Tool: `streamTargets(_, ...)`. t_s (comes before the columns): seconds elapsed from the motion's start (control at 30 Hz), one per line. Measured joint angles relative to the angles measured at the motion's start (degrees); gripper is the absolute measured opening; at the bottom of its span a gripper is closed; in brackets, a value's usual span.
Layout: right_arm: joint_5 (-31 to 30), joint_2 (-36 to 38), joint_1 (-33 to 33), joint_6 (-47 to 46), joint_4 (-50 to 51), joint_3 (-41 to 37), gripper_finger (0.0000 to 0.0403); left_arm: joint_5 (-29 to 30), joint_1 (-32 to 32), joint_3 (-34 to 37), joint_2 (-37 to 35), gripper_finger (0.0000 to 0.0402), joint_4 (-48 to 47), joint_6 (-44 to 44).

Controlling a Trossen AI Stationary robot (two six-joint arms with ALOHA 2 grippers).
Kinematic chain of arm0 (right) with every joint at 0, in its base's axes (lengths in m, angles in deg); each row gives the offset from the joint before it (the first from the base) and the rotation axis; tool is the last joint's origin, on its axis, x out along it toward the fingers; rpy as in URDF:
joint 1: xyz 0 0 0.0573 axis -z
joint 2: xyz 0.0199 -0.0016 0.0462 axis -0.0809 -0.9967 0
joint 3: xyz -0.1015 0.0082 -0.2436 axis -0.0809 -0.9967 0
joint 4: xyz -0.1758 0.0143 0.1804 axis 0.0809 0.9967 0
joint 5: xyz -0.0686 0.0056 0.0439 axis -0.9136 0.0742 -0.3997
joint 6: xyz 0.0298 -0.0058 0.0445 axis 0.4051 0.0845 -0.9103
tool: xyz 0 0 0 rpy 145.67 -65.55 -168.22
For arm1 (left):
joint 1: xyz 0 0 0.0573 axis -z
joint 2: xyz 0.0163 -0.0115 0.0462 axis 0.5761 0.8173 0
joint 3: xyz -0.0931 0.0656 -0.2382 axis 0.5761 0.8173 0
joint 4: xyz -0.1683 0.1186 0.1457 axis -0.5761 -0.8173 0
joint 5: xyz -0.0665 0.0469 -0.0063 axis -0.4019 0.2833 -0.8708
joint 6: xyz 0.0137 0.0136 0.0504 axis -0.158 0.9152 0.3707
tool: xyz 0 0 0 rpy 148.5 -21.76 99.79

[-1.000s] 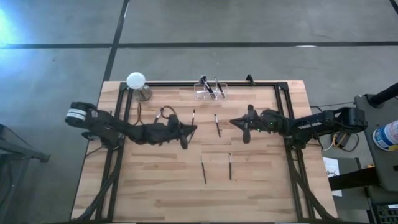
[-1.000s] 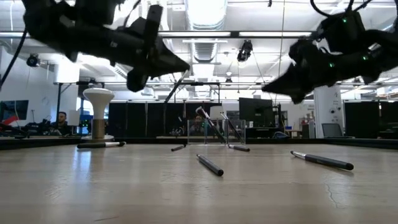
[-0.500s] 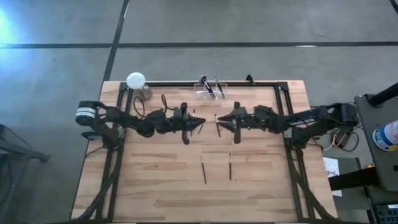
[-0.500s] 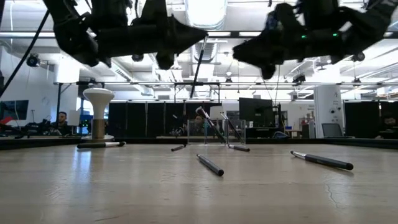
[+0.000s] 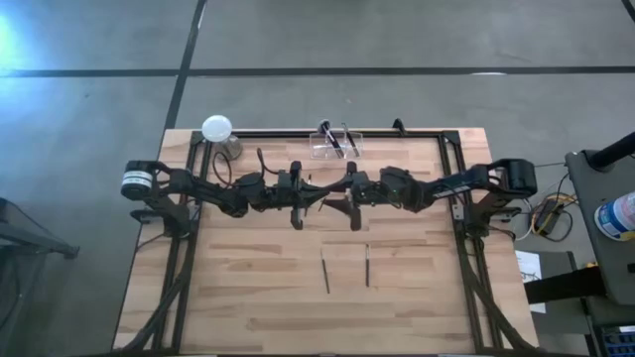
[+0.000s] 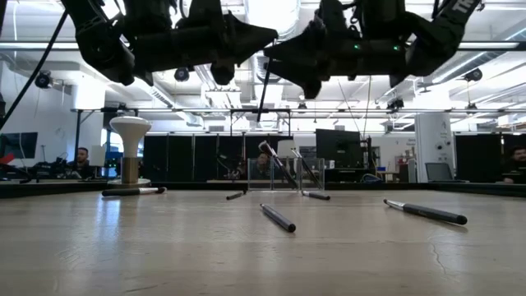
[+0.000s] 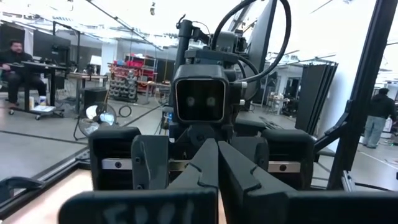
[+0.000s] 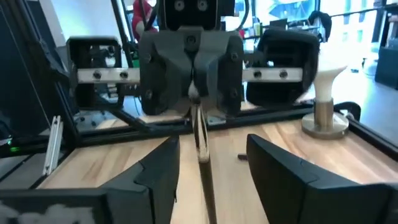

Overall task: Pick & Place Makeup Brushes
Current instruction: Put the black eyeshadow brush into the transparent organizer

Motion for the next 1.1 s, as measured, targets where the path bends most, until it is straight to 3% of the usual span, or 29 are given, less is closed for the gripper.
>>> streamTargets(0.1,0.00,-0.68,-0.14,0.16,0.07,0.98,0.0143,0.00,-0.12,0.00,0.00,0.0000,0.14,0.10)
streamTargets(0.33,-0.45,-0.01,-0.16,1.12,0.49,0.91,0.0021,0.24,-0.46,0.11,-0.44,0.0000,-0.27,-1.05)
streamTargets(0.53,-3.58,3.23,0.56,1.98,7.20,0.82,0.0015,1.33,-1.37,0.13,-7.20,0.0020,-12.18,-1.28)
streamTargets(0.67,-6.23,6.98,4.40,2.47,15.75,1.58,0.0015,1.34,-1.40,1.49,-12.44,0.0035,-18.84,0.70)
streamTargets(0.87,-7.76,9.10,14.77,4.45,28.51,6.17,0.0014,1.19,-1.40,8.12,-16.18,0.0036,-14.86,1.57)
streamTargets(1.1,-7.51,3.40,26.30,7.01,35.09,13.02,0.0013,2.51,-1.40,15.15,-16.31,0.0036,-5.95,1.05)
